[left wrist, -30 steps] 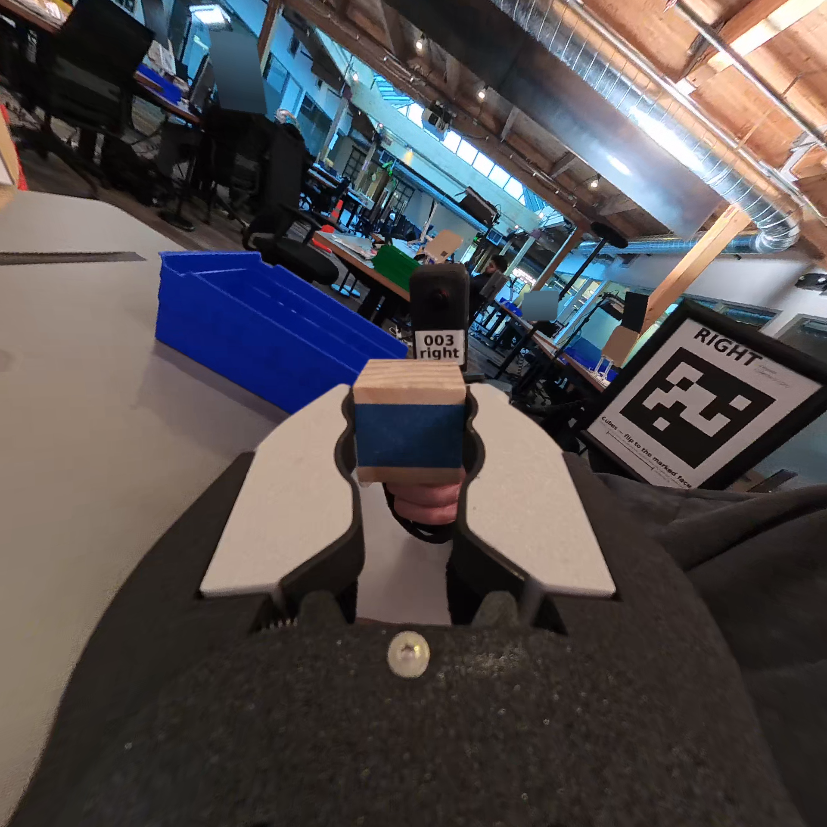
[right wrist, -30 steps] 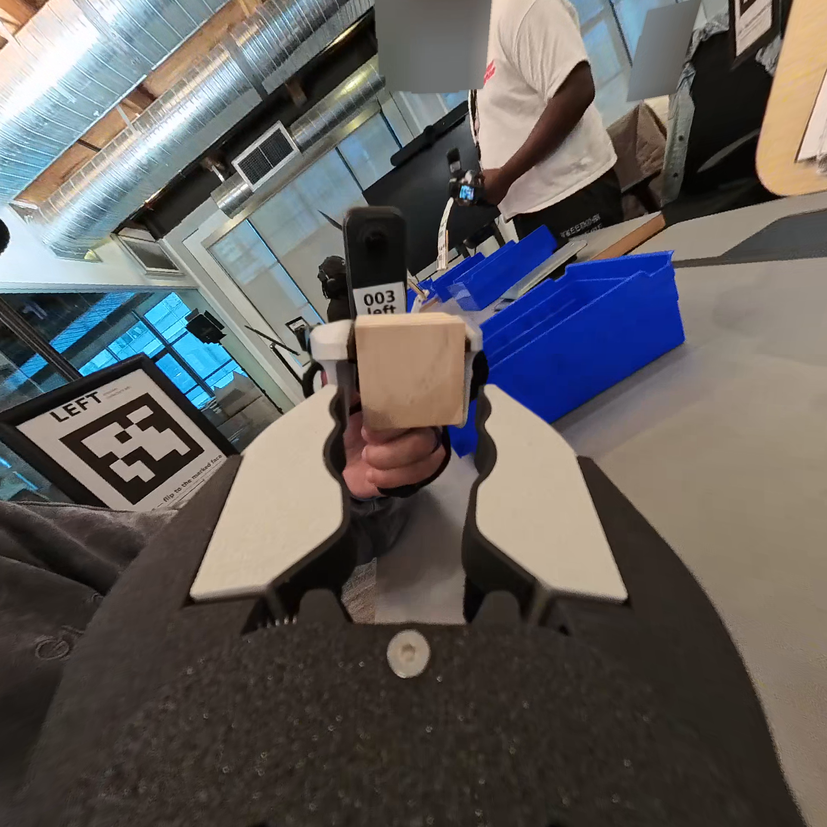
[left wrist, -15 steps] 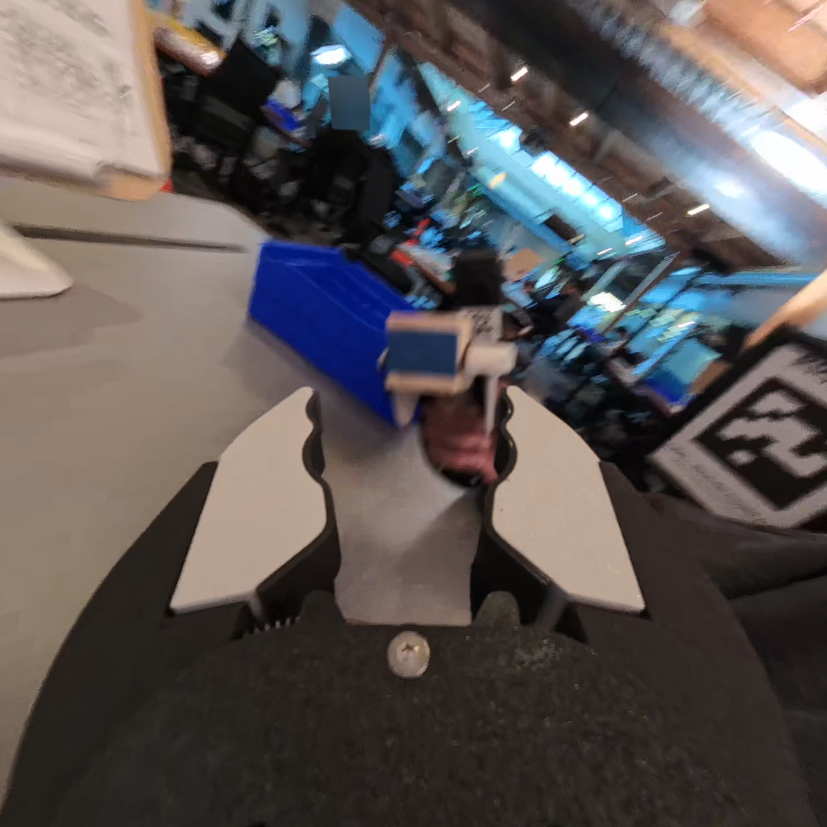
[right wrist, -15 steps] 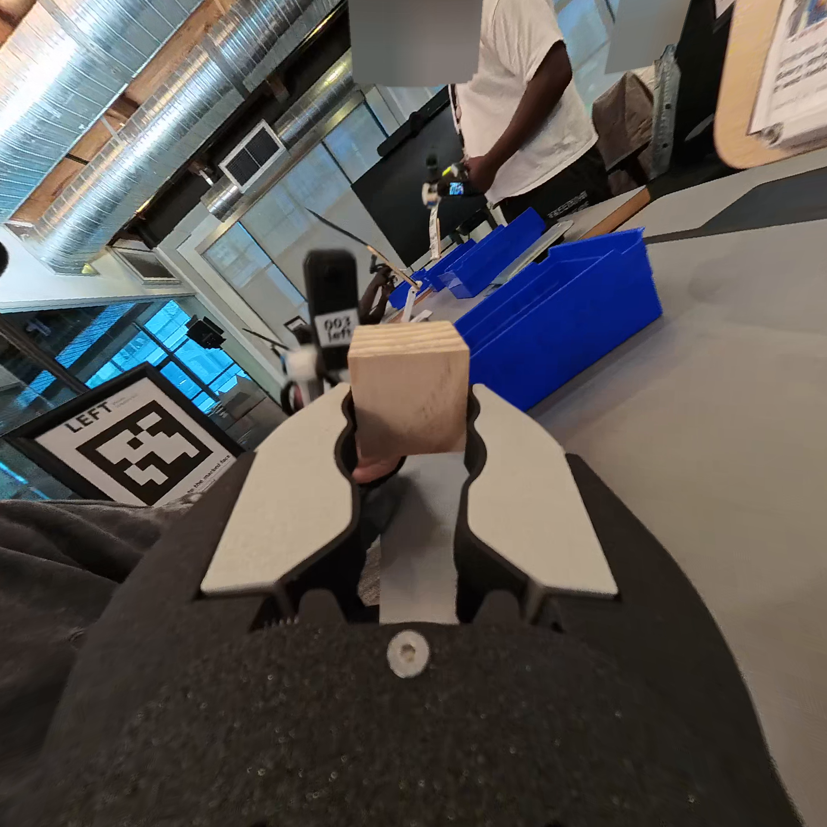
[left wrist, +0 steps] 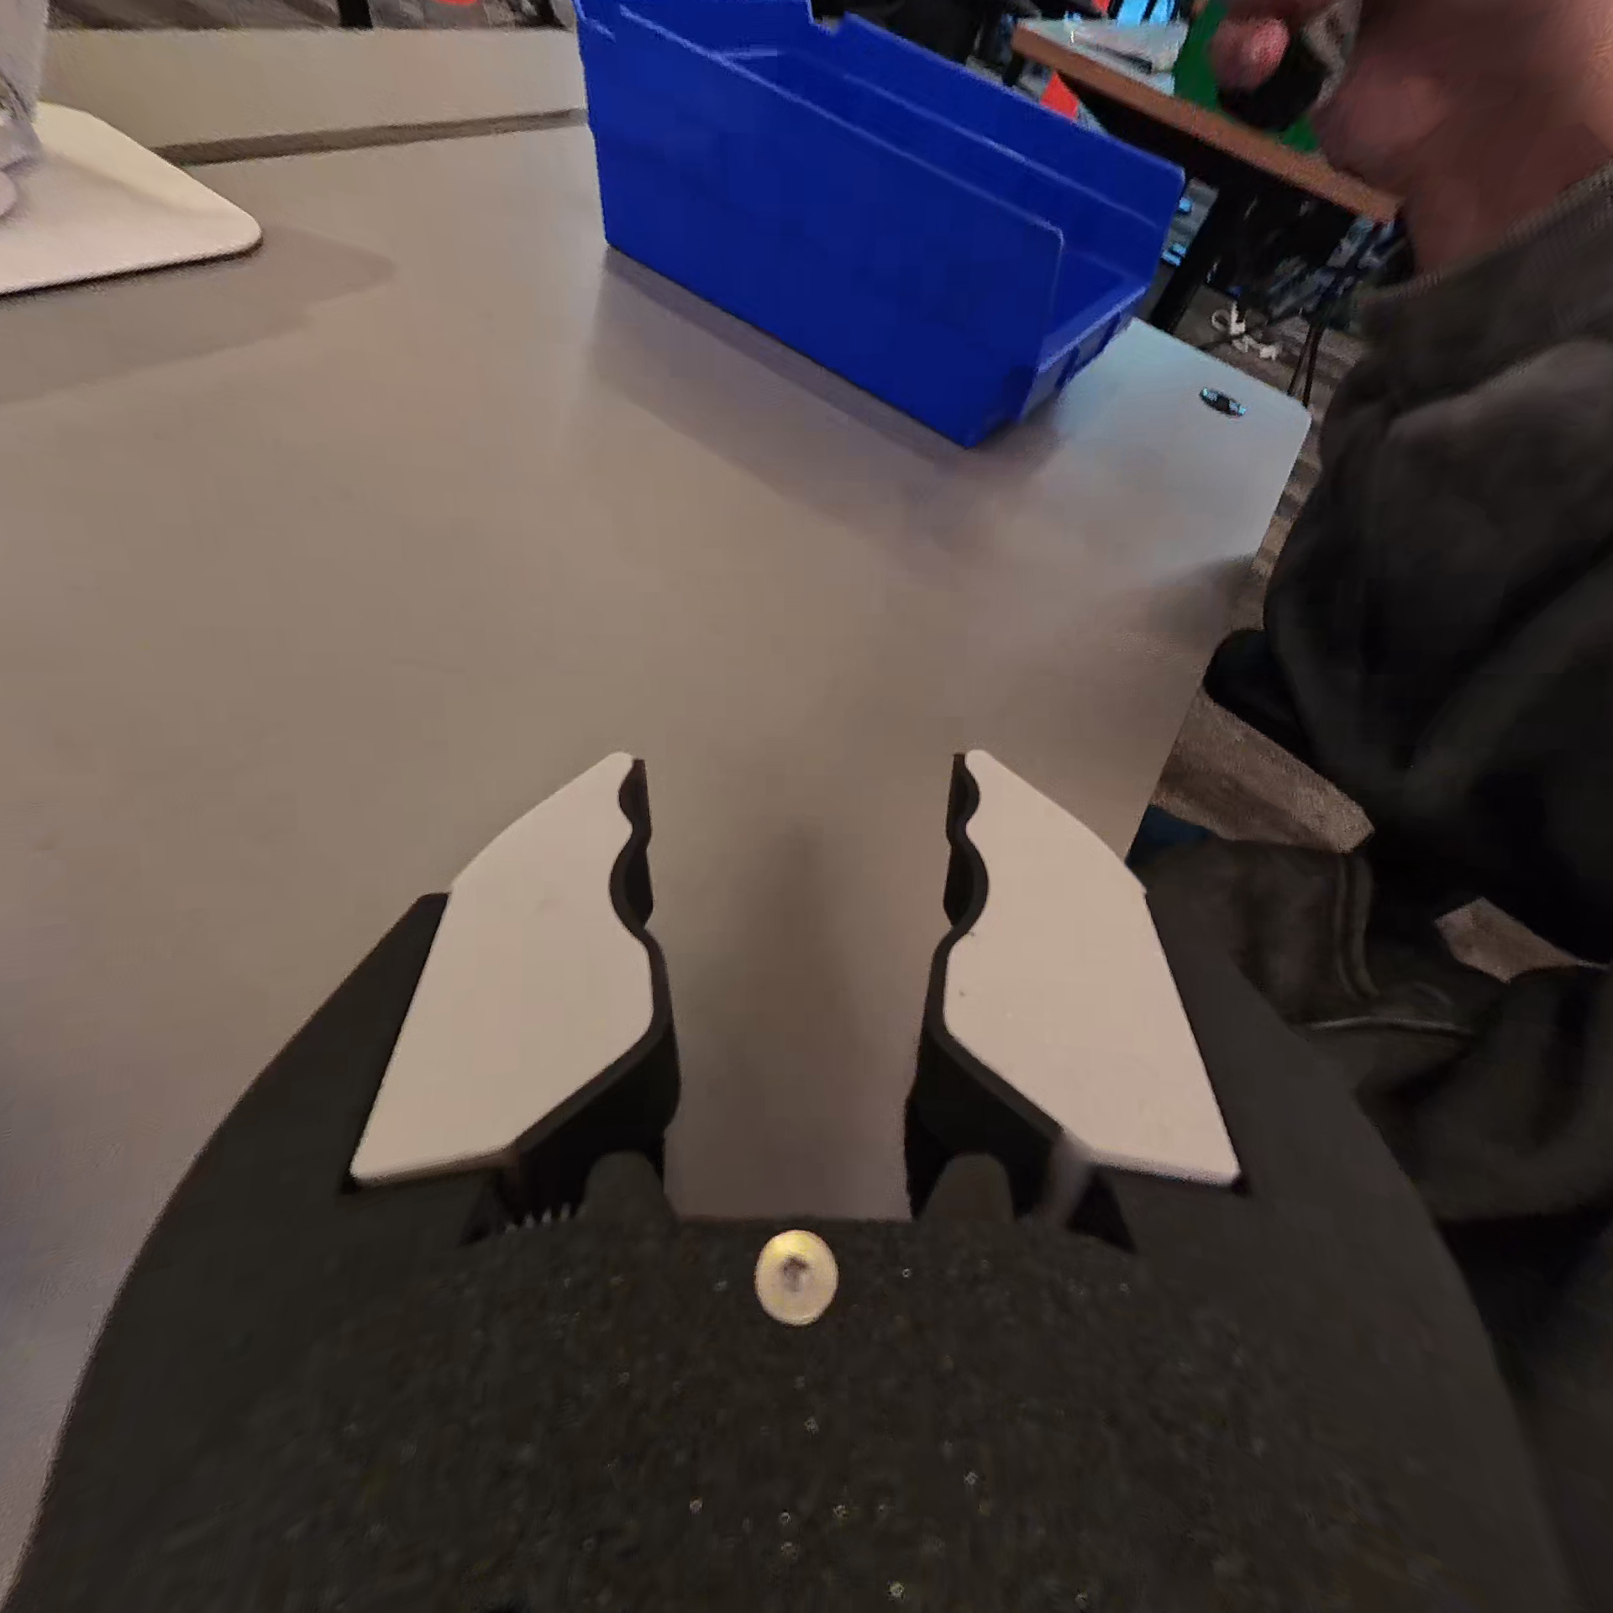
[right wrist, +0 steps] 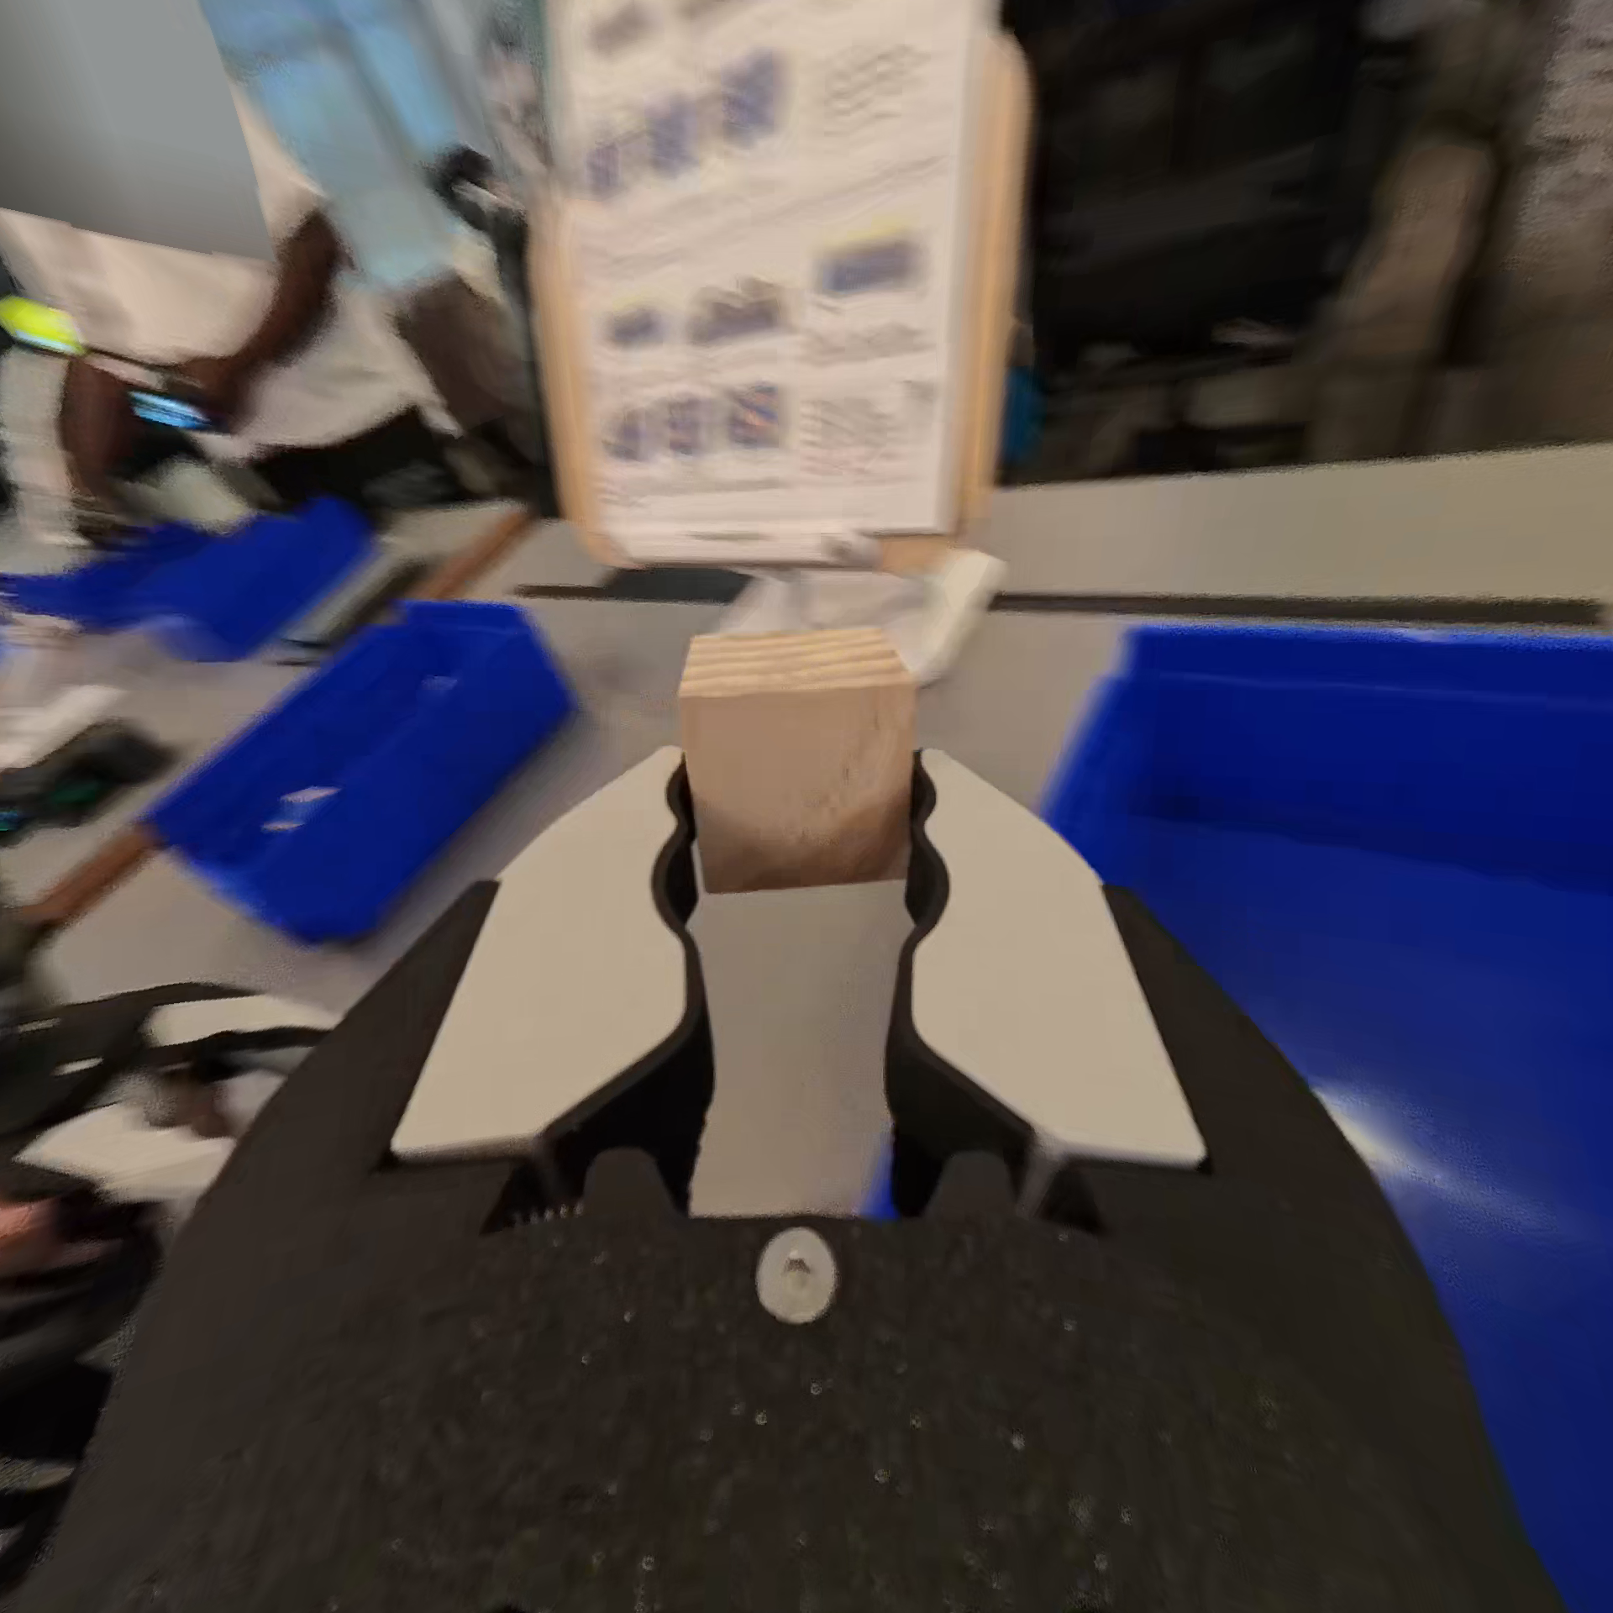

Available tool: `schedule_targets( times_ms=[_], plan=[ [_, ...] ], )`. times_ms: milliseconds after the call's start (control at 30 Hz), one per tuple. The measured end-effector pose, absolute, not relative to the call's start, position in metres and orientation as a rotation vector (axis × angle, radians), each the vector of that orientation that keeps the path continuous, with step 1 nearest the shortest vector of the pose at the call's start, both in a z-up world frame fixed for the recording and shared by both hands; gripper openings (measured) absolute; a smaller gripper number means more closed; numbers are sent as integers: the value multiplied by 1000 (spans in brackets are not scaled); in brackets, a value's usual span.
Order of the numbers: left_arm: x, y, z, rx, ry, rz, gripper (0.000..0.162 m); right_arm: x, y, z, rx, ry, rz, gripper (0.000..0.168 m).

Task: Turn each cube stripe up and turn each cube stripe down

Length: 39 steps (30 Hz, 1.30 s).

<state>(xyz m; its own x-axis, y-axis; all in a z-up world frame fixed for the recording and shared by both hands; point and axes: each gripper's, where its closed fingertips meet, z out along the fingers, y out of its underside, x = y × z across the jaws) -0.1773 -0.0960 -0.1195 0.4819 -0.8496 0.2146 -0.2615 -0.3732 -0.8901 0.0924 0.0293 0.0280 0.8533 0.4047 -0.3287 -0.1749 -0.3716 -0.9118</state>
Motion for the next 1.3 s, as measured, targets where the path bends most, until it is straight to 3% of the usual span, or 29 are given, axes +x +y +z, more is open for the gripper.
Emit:
schedule_targets(
  times_ms=[133, 333, 700, 800, 867, 1000, 1167, 1300],
  plan=[
    [-175, -104, -119, -1879, 970, -891, 62, 181, 41, -44, -2239, 43, 265, 46],
    [-178, -104, -114, -1871, 975, -884, 62, 222, 21, -133, -2675, 153, 87, 46],
    [-175, -106, -131, -1930, 1026, -844, 62, 218, -3, -180, -2947, 89, 2, 47],
    [-174, -106, -134, -1933, 1040, -817, 64, 218, 1, -179, -2930, 57, -38, 47],
    [-174, -107, -135, -1935, 1048, -805, 67, 221, 6, -164, -2863, 37, -106, 58],
    [-176, -105, -132, -1934, 1036, -794, 68, 197, 20, -82, -2512, -53, -7, 62],
    [-181, -103, -133, -1990, 989, -851, 69, 49, -1, 16, -1742, -458, 574, 60],
    [-203, -93, -105, -1947, 922, -837, 71, -53, -63, -13, -1458, -593, 1003, 61]
  ],
)
